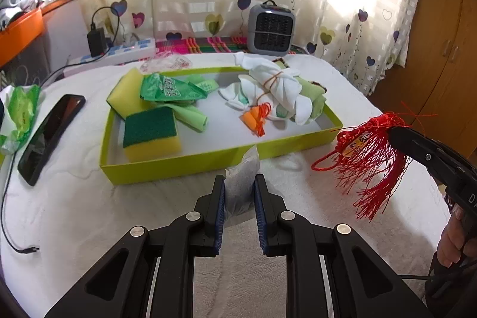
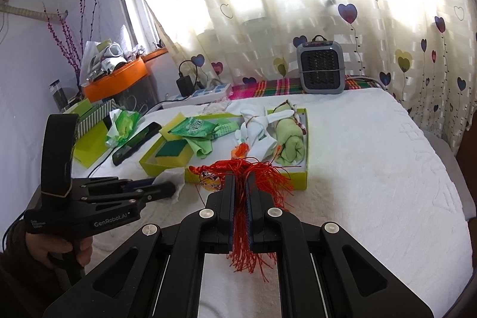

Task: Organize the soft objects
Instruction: 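Carry the grey sachet and red tassel over the box with the left and right tools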

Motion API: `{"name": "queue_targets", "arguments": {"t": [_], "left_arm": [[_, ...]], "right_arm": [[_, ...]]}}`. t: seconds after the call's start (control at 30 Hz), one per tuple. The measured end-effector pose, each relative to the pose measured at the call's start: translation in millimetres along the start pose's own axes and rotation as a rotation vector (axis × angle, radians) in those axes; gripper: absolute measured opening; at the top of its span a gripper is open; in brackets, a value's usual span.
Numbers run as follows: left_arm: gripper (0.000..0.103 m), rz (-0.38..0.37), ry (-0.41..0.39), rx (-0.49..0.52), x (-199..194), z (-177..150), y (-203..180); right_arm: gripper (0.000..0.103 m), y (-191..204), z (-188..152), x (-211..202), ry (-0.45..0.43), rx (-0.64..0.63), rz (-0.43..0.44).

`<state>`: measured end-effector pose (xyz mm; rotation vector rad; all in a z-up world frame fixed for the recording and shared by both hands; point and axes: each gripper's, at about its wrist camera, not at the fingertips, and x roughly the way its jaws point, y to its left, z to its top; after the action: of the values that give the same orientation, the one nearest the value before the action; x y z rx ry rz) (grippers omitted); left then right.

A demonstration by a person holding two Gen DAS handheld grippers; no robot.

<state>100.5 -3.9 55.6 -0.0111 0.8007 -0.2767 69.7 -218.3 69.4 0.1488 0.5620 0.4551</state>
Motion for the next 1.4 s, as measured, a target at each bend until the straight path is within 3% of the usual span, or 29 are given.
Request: {"name": "queue_targets", "arguments": {"t": [0.8, 1.4], "left_arm": [[0.017, 0.024, -0.064, -0.019, -12, 32, 21], [0.017, 0.028, -0.078, -0.06, 15, 71, 46]], "right_arm": [[0.006, 8, 31, 5, -0.058, -0.024, 0.007], [0.006, 17, 60, 56, -0.04, 0.0, 0.054]]}}
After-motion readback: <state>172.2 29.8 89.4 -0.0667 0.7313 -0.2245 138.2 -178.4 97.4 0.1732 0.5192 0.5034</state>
